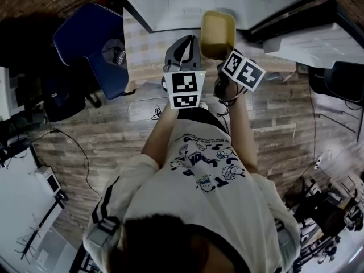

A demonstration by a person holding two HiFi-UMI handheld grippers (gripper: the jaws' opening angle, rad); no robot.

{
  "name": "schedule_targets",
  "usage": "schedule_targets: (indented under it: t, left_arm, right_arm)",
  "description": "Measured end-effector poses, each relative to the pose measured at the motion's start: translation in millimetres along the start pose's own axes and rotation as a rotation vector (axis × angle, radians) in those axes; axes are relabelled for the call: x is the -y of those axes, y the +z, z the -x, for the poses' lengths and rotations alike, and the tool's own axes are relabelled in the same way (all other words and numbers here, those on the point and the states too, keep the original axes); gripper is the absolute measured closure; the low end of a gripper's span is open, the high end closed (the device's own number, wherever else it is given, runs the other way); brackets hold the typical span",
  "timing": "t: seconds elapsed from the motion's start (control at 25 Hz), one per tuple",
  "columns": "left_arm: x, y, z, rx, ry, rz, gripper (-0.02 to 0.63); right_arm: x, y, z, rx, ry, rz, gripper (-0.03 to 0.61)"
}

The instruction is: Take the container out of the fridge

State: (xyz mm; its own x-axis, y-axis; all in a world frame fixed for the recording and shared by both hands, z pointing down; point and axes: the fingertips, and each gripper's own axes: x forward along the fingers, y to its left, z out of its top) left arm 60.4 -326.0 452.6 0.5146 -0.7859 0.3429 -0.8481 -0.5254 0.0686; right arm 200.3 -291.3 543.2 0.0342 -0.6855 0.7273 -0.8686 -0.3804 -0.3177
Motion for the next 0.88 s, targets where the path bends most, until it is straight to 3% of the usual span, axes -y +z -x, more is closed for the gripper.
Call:
schedule_targets:
  t: [0.88]
  left_arm:
    - [65,-20,84,0.036,0.030,0.017,0.591]
  right_arm:
    - [40,-65,89,-0.015,0.030,0.018,0.538]
